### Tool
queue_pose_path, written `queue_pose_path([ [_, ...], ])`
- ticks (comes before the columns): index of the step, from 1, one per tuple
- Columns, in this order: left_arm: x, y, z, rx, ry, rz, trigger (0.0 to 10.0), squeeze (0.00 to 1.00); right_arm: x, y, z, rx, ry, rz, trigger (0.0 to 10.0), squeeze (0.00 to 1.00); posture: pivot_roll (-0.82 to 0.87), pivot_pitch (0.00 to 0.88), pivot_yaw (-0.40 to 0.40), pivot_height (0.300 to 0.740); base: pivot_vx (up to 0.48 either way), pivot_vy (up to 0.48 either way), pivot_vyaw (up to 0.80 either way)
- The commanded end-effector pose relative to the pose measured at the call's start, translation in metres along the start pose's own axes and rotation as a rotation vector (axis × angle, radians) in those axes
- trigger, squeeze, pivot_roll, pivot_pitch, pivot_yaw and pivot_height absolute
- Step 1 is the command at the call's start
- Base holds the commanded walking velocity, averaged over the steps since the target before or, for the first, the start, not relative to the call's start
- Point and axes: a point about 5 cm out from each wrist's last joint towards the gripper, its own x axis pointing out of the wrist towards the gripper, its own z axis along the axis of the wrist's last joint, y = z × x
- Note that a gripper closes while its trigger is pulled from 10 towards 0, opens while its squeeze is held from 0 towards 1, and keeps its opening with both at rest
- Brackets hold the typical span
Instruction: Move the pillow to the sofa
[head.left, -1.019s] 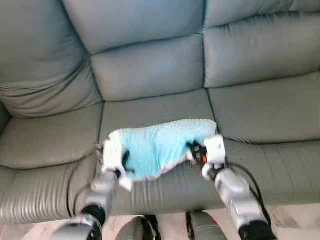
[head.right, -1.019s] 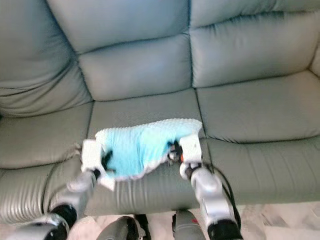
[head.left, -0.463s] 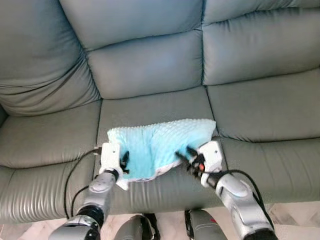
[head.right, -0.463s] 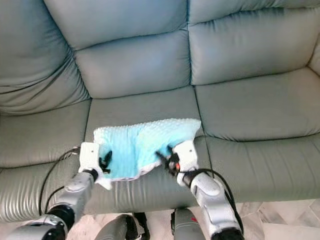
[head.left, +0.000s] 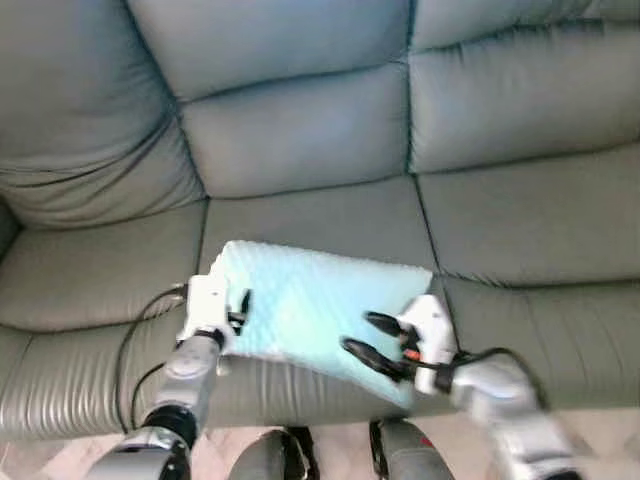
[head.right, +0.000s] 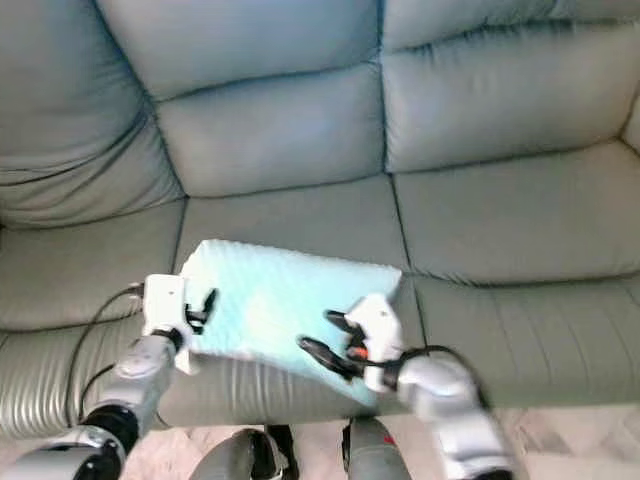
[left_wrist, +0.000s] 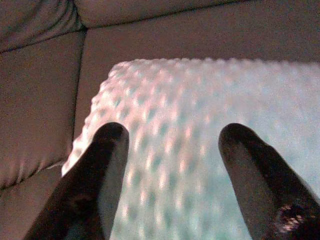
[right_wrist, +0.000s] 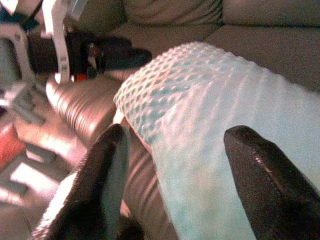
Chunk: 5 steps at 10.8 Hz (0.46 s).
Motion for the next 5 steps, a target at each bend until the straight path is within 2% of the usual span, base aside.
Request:
queue_pose_path([
  [1,-0.009,0.010,-0.014,0.002,0.034,0.026,10.0,1.00,0.002,0.010,-0.003,-0.022,0.024,0.067,10.0,1.00,-0.34,0.234,0.153,0.740,0.000,0.000,0.00],
  [3,-0.015,0.013,-0.016,-0.025,-0.007,0.052,10.0,1.00,-0.007,0.008,-0.006,-0.077,0.080,0.120,10.0,1.00,-0.34,0.215,0.155,0.740,0.000,0.000,0.00],
  [4,-0.017,0.018,-0.014,-0.033,-0.032,0.078,10.0,1.00,-0.008,0.003,-0.007,-0.076,0.096,0.070,10.0,1.00,-0.33,0.207,0.153,0.740,0.000,0.000,0.00],
  [5,-0.021,0.026,-0.008,-0.037,-0.083,0.116,10.0,1.00,-0.011,-0.009,-0.013,-0.079,0.139,-0.038,10.0,1.00,-0.33,0.201,0.152,0.740,0.000,0.000,0.00],
])
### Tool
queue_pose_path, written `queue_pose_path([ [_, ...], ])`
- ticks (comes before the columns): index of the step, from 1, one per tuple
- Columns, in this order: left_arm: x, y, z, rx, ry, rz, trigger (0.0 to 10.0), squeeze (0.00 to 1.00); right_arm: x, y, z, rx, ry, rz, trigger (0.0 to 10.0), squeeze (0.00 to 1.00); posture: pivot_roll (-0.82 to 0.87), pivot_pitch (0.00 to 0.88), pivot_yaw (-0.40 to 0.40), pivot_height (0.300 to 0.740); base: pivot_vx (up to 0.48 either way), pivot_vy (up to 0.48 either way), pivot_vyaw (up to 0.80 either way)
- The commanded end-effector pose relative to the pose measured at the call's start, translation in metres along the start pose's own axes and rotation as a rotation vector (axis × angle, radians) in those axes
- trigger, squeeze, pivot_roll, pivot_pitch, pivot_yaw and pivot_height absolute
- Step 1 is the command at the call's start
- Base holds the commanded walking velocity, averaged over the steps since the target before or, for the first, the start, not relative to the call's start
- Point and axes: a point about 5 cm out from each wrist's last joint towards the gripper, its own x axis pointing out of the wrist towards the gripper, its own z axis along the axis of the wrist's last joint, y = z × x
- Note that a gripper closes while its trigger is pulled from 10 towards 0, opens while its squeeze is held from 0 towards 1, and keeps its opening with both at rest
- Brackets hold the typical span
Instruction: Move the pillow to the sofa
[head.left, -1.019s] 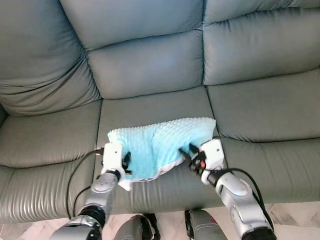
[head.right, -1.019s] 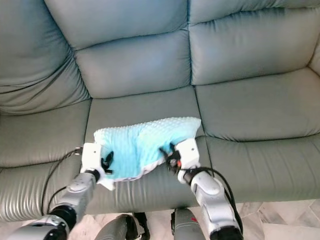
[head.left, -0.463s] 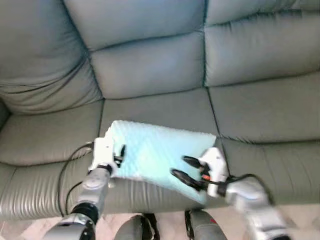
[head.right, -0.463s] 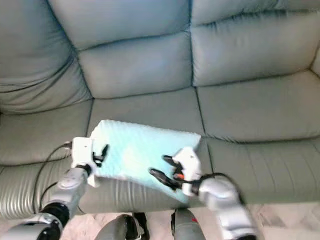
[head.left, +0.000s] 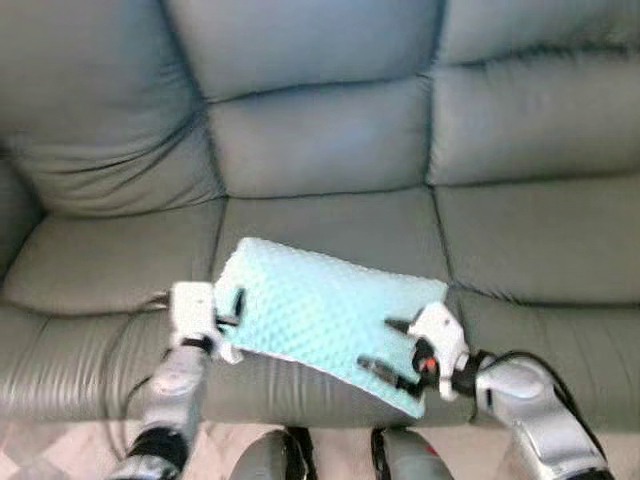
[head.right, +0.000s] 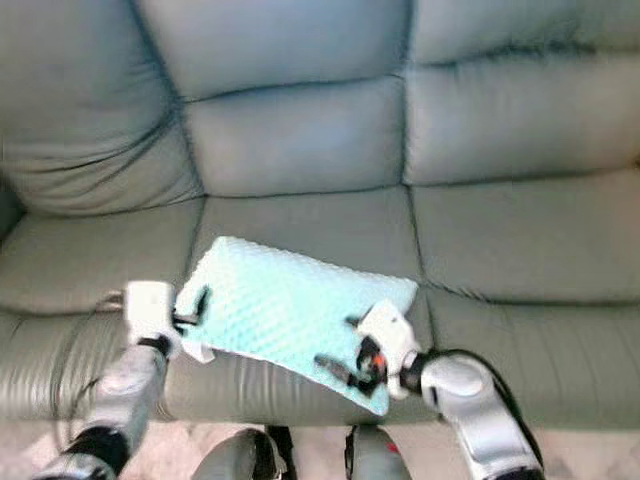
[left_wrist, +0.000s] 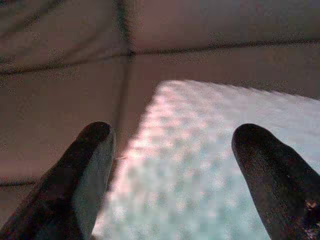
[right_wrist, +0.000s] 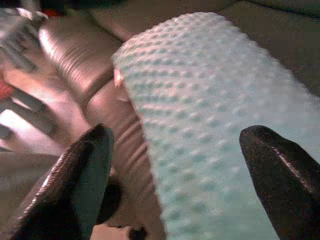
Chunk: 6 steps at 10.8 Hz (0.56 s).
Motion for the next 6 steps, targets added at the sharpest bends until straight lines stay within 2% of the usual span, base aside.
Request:
queue_pose_path([
  [1,-0.007,0.010,-0.002,-0.019,-0.011,0.040,10.0,1.00,-0.001,-0.006,-0.013,0.054,0.038,-0.095,10.0,1.00,-0.32,0.195,0.153,0.740,0.000,0.000,0.00],
  [2,-0.016,0.010,0.008,-0.050,-0.068,0.023,10.0,1.00,0.002,-0.024,-0.013,0.157,0.022,-0.262,10.0,1.00,-0.31,0.191,0.153,0.740,0.000,0.000,0.00],
  [3,-0.028,0.006,0.013,-0.057,-0.083,-0.014,10.0,1.00,0.006,-0.033,-0.008,0.238,0.004,-0.353,10.0,1.00,-0.30,0.183,0.153,0.740,0.000,0.000,0.00],
  [6,-0.061,0.008,-0.003,-0.050,0.016,-0.073,10.0,1.00,0.021,-0.041,-0.001,0.335,0.000,-0.426,10.0,1.00,-0.27,0.172,0.148,0.740,0.000,0.000,0.00],
])
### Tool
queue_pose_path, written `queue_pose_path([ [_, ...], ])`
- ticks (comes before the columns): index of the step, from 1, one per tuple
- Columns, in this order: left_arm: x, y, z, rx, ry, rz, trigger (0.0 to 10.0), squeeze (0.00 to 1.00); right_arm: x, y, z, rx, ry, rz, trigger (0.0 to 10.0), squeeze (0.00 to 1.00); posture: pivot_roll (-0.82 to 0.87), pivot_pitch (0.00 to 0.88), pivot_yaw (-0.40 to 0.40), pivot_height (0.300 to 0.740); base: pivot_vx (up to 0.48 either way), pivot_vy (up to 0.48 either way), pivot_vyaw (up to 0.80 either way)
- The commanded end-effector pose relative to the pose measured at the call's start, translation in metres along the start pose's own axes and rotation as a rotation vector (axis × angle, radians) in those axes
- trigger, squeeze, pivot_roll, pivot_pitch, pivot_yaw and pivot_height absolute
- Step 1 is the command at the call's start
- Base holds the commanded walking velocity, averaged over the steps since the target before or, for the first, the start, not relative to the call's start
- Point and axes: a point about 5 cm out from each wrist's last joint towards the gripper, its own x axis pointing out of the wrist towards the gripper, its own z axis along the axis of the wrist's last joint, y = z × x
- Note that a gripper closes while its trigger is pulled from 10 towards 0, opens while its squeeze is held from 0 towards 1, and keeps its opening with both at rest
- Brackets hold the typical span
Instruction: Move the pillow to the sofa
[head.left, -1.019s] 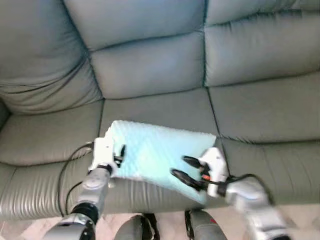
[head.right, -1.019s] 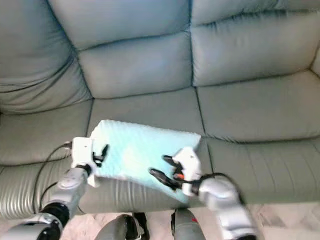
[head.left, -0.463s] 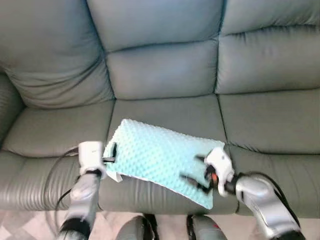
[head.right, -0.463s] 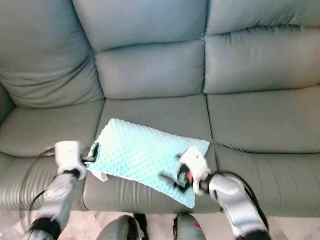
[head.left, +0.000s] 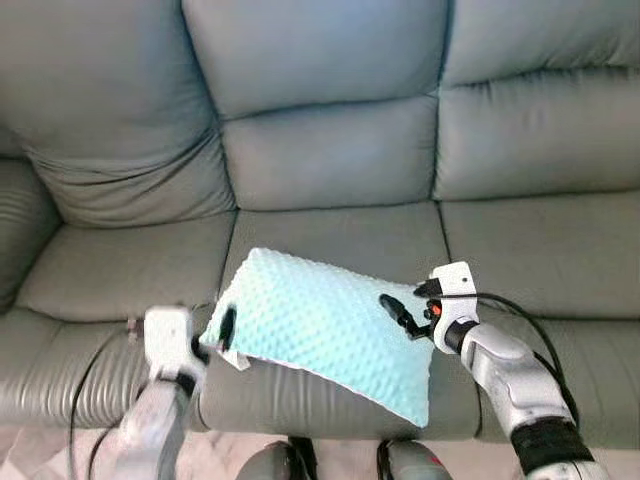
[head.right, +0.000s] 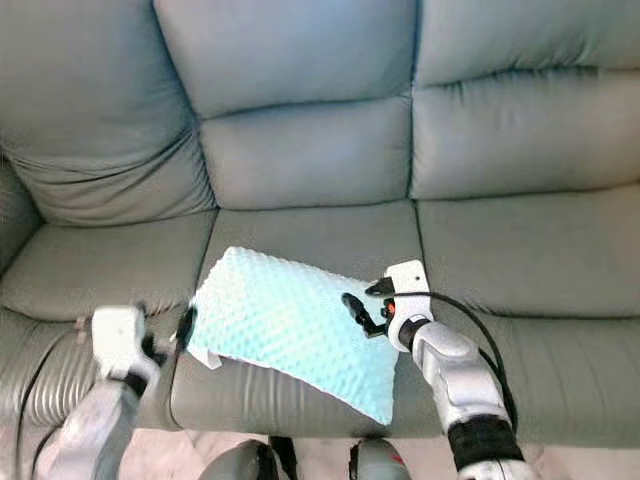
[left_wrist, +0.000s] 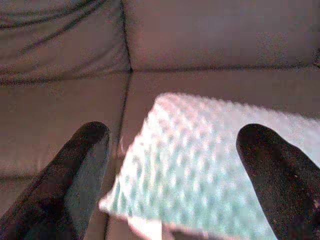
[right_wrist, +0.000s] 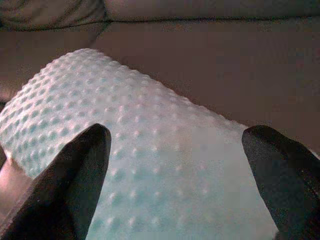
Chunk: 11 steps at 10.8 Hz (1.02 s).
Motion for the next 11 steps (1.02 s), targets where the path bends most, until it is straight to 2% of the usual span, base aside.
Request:
queue_pose_path([
  [1,-0.009,0.006,-0.003,0.014,0.037,-0.005,10.0,1.00,0.003,0.004,-0.004,0.055,0.024,-0.003,10.0,1.00,-0.25,0.171,0.143,0.740,0.000,0.000,0.00],
  [2,-0.017,0.006,-0.003,0.009,0.061,-0.008,10.0,1.00,0.006,0.007,-0.007,0.168,0.089,0.023,10.0,1.00,-0.23,0.175,0.137,0.740,0.000,0.000,0.00],
  [3,-0.019,0.006,-0.002,0.015,0.077,-0.007,10.0,1.00,0.009,0.012,-0.010,0.196,0.154,0.078,10.0,1.00,-0.23,0.174,0.136,0.740,0.000,0.000,0.00],
  [4,-0.019,0.000,-0.002,0.035,0.110,-0.069,10.0,0.00,0.013,0.017,-0.010,0.168,0.202,0.130,10.0,0.00,-0.22,0.173,0.135,0.740,0.000,0.000,0.00],
  [5,-0.020,-0.008,0.000,0.023,0.142,-0.143,10.0,0.00,0.015,0.023,-0.011,0.130,0.236,0.179,10.0,0.00,-0.22,0.171,0.130,0.740,0.000,0.000,0.00],
  [6,-0.017,-0.012,0.000,0.061,0.154,-0.164,10.0,0.00,0.012,0.032,-0.022,-0.002,0.312,0.281,10.0,0.00,-0.22,0.170,0.129,0.740,0.000,0.000,0.00],
  [7,-0.014,-0.012,-0.005,0.056,0.168,-0.129,10.0,0.00,0.009,0.029,-0.039,-0.085,0.375,0.282,10.0,0.00,-0.23,0.173,0.130,0.740,0.000,0.000,0.00],
  [8,-0.012,-0.018,-0.005,0.052,0.168,-0.125,10.0,0.00,0.006,0.027,-0.056,-0.078,0.438,0.290,10.0,0.00,-0.22,0.177,0.130,0.740,0.000,0.000,0.00],
  [9,-0.012,-0.022,-0.004,0.053,0.162,-0.135,10.0,0.00,0.004,0.028,-0.059,-0.131,0.460,0.333,10.0,0.00,-0.21,0.179,0.131,0.740,0.000,0.000,0.00],
  [10,-0.013,-0.027,-0.001,0.058,0.164,-0.156,10.0,0.00,-0.005,0.024,-0.067,-0.381,0.540,0.430,10.0,0.00,-0.21,0.188,0.135,0.740,0.000,0.000,0.00],
  [11,-0.014,-0.027,-0.001,0.061,0.165,-0.161,10.0,0.00,-0.006,0.014,-0.068,-0.505,0.550,0.395,10.0,0.00,-0.21,0.197,0.137,0.740,0.000,0.000,0.00],
])
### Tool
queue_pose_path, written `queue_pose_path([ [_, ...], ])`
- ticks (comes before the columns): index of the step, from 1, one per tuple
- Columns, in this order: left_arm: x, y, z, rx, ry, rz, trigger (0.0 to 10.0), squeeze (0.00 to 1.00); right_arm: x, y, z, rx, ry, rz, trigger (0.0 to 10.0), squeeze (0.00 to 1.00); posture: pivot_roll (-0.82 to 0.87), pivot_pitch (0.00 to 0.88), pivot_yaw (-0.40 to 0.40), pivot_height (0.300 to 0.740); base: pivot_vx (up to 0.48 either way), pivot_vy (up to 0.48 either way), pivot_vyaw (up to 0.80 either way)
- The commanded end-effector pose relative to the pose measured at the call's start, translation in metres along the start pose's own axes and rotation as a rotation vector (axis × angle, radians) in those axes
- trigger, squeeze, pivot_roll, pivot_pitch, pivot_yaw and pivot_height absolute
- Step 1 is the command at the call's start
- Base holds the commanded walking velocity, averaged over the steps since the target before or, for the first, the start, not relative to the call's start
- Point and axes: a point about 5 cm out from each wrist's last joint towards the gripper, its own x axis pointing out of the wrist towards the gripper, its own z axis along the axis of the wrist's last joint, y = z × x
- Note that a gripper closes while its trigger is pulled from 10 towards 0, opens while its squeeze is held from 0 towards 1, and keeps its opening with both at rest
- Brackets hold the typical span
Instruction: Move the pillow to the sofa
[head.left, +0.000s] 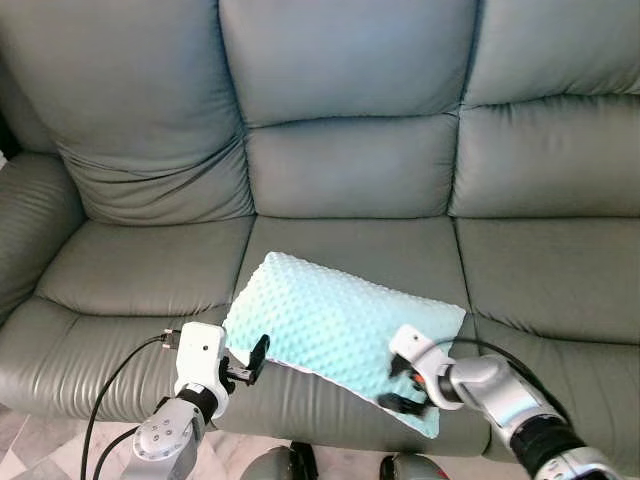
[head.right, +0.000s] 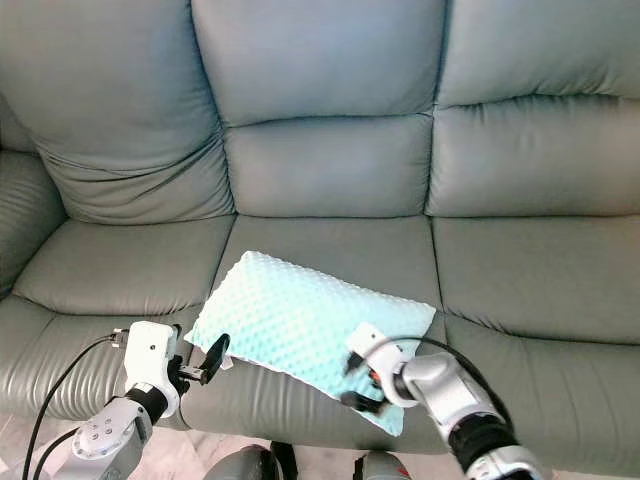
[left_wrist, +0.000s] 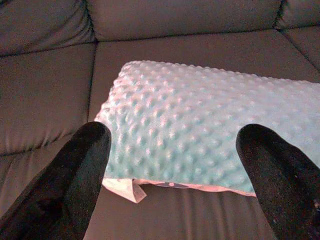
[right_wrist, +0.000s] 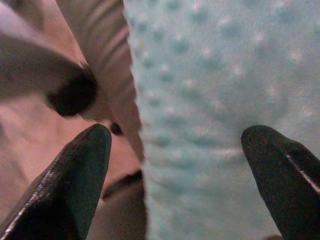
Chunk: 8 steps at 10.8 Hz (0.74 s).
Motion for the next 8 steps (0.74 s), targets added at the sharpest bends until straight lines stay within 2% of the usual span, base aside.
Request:
queue_pose_path([
  [1,-0.005,0.005,-0.004,0.018,0.026,0.011,10.0,0.00,0.004,0.003,-0.004,-0.079,0.031,-0.003,10.0,0.00,-0.21,0.202,0.138,0.740,0.000,0.000,0.00],
  [3,-0.003,0.004,-0.001,0.021,0.026,0.008,10.0,0.00,0.010,0.013,-0.015,-0.177,0.073,0.008,10.0,0.00,-0.21,0.210,0.141,0.740,0.000,0.000,0.00],
  [4,-0.003,0.002,-0.001,0.022,0.026,0.004,10.0,0.00,0.012,0.015,-0.019,-0.195,0.080,0.005,10.0,0.00,-0.20,0.212,0.143,0.740,0.000,0.000,0.00],
  [5,-0.004,0.001,-0.001,0.025,0.028,0.001,10.0,0.00,0.015,0.016,-0.022,-0.227,0.089,-0.017,0.0,0.00,-0.20,0.215,0.144,0.740,0.000,0.000,0.00],
  [7,-0.005,0.001,-0.002,0.026,0.032,0.002,10.0,0.00,0.016,0.016,-0.026,-0.274,0.107,-0.044,0.0,0.00,-0.20,0.218,0.143,0.740,0.000,0.000,0.00],
  [8,-0.005,0.001,-0.001,0.028,0.033,0.004,10.0,0.00,0.014,0.011,-0.034,-0.326,0.149,-0.098,0.0,0.00,-0.20,0.219,0.144,0.740,0.000,0.000,0.00],
])
